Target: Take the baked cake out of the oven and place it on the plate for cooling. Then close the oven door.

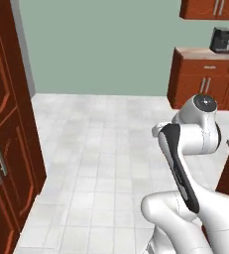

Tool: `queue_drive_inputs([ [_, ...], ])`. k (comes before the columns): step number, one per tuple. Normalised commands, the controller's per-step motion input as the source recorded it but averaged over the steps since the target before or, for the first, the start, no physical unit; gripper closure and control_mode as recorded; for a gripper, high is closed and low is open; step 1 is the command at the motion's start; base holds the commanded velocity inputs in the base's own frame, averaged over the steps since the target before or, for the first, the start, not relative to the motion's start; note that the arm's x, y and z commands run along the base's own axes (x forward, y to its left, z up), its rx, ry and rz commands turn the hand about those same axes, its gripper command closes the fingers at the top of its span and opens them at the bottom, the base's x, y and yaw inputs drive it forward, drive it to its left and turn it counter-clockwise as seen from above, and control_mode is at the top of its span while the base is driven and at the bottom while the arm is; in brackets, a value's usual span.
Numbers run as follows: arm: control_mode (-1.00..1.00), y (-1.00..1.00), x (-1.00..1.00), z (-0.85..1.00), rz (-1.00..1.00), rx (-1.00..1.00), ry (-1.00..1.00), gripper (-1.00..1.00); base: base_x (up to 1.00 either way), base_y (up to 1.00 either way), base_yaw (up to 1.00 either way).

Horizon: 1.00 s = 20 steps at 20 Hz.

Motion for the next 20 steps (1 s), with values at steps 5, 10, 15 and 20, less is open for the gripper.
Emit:
queue_drive_inputs([
  [5, 1.00, 0.00, 0.00, 0.00, 0.00, 0.00, 0.00, 1.00, 0.00, -0.27, -0.78],
  [10, 1.00, 0.00, 0.00, 0.00, 0.00, 0.00, 0.00, 1.00, 0.00, -0.14, -0.78],
  [15, 1.00, 0.00, 0.00, 0.00, 0.00, 0.00, 0.00, 1.00, 0.03, -0.01, -0.73],
  [20, 1.00, 0.00, 0.00, 0.00, 0.00, 0.00, 0.00, 1.00, 0.12, 0.08, -0.65],
])
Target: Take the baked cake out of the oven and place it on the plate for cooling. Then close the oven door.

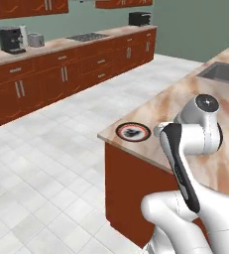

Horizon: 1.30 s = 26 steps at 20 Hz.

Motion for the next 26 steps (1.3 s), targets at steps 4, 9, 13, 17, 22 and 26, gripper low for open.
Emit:
queue_drive_inputs([
  [4, 1.00, 0.00, 0.00, 0.00, 0.00, 0.00, 0.00, 1.00, 0.12, 0.41, -0.55],
  [9, 1.00, 0.00, 0.00, 0.00, 0.00, 0.00, 0.00, 1.00, 0.07, 0.68, -0.32],
  [13, 1.00, 0.00, 0.00, 0.00, 0.00, 0.00, 0.00, 1.00, 0.00, 0.87, -0.25],
  [17, 1.00, 0.00, 0.00, 0.00, 0.00, 0.00, 0.00, 1.00, 0.12, 0.93, -0.23],
  [22, 1.00, 0.00, 0.00, 0.00, 0.00, 0.00, 0.00, 1.00, 0.39, 0.54, -0.29],
  [26, 1.00, 0.00, 0.00, 0.00, 0.00, 0.00, 0.00, 1.00, 0.35, 0.33, -0.35],
])
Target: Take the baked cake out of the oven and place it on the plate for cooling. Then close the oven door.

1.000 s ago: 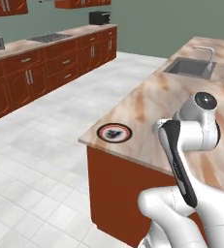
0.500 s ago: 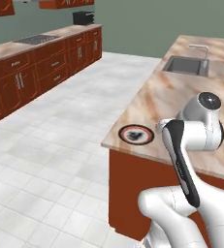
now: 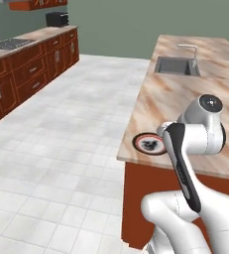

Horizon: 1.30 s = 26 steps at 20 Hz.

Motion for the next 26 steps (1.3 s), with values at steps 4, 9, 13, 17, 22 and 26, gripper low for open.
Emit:
queue_drive_inputs([
  [4, 1.00, 0.00, 0.00, 0.00, 0.00, 0.00, 0.00, 1.00, 0.28, 0.23, -0.33],
  [9, 1.00, 0.00, 0.00, 0.00, 0.00, 0.00, 0.00, 1.00, 0.39, 0.15, -0.25],
  [13, -1.00, 0.46, 0.47, 0.00, -0.13, -0.01, 0.00, 1.00, 0.00, 0.00, 0.00],
  [17, -1.00, 0.54, 0.43, -0.09, -0.10, -0.02, 0.02, 1.00, 0.00, 0.00, 0.00],
  [22, -1.00, 0.11, 0.36, -0.25, -0.05, 0.00, 0.01, 1.00, 0.00, 0.00, 0.00],
  [26, -1.00, -0.01, 0.33, -0.48, -0.01, 0.00, 0.00, 1.00, 0.00, 0.00, 0.00],
])
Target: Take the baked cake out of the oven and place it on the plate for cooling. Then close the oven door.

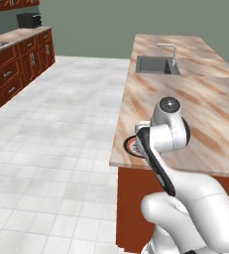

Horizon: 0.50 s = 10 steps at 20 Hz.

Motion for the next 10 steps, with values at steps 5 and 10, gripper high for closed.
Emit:
queue_drive_inputs([
  [5, -1.00, -0.05, 0.24, -0.45, 0.00, 0.00, 0.00, 1.00, 0.00, 0.00, 0.00],
  [10, -1.00, -0.04, 0.29, -0.31, 0.00, 0.00, 0.00, 1.00, 0.00, 0.00, 0.00],
])
